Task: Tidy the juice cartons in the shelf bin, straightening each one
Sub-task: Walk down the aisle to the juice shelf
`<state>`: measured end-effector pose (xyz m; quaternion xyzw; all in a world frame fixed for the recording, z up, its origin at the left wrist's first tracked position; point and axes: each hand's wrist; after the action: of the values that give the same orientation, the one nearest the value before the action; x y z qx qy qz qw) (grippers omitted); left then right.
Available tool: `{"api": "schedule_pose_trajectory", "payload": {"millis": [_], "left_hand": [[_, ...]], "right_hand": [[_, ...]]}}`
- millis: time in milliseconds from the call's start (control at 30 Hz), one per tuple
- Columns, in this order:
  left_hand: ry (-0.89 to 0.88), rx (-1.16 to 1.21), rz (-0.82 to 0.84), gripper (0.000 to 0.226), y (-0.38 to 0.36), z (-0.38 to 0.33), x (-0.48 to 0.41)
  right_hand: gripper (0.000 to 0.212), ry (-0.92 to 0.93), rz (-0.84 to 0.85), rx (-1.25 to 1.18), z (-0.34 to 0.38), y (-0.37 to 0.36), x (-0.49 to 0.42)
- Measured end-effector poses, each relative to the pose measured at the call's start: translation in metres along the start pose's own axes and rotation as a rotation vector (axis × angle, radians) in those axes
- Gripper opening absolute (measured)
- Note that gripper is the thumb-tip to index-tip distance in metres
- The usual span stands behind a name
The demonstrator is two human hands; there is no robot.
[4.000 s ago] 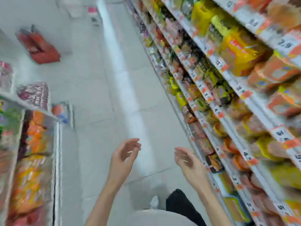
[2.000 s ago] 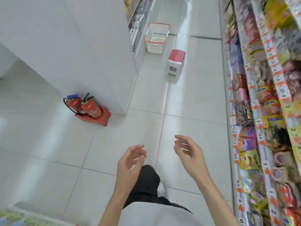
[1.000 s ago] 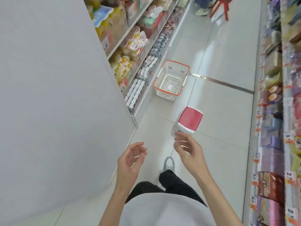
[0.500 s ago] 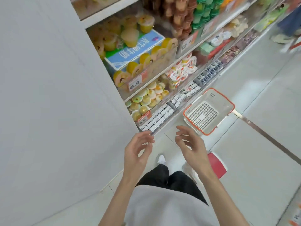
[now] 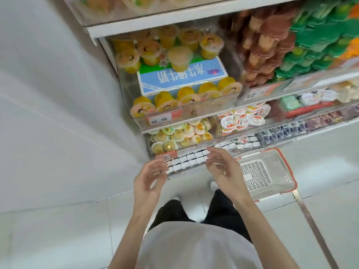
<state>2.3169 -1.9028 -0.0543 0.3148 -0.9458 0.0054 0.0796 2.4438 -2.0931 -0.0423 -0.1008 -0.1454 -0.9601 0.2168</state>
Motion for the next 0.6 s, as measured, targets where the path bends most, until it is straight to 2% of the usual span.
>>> {"api": "schedule_pose_trajectory", "payload": {"millis": [133,300,367,467,600], "left_hand": [[0.022,0.041,-0.207,0.039,-0.050,0.044,0.007],[0.012,0.048,-0.277,0.039,-0.091,0.144,-0.004],[0.010,0.032,-0.281,0.043,-0.099,0.197,-0.014],[-0.017,0.035,-0.309,0.036,-0.106,0.278,-0.031],[-0.101,0.017,-0.336,0.035,-0.108,0.378,-0.056]], "right_hand": [[0.036,0.002,0.107,0.111,-0.057,0.051,-0.030],[0.041,0.002,0.111,0.167,-0.167,0.080,-0.061],[0.043,0.002,0.123,0.156,-0.217,0.075,-0.084],[0.046,0.046,0.138,0.128,-0.289,0.056,-0.120],[0.036,0.150,0.192,0.079,-0.379,0.024,-0.165]]}}
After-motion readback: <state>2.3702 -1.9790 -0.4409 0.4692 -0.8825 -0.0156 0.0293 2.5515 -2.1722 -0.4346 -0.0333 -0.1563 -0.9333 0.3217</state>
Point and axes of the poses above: each hand's wrist, its own x-axis away from the middle knuckle, its own y-axis out of the back of the hand, z = x × y
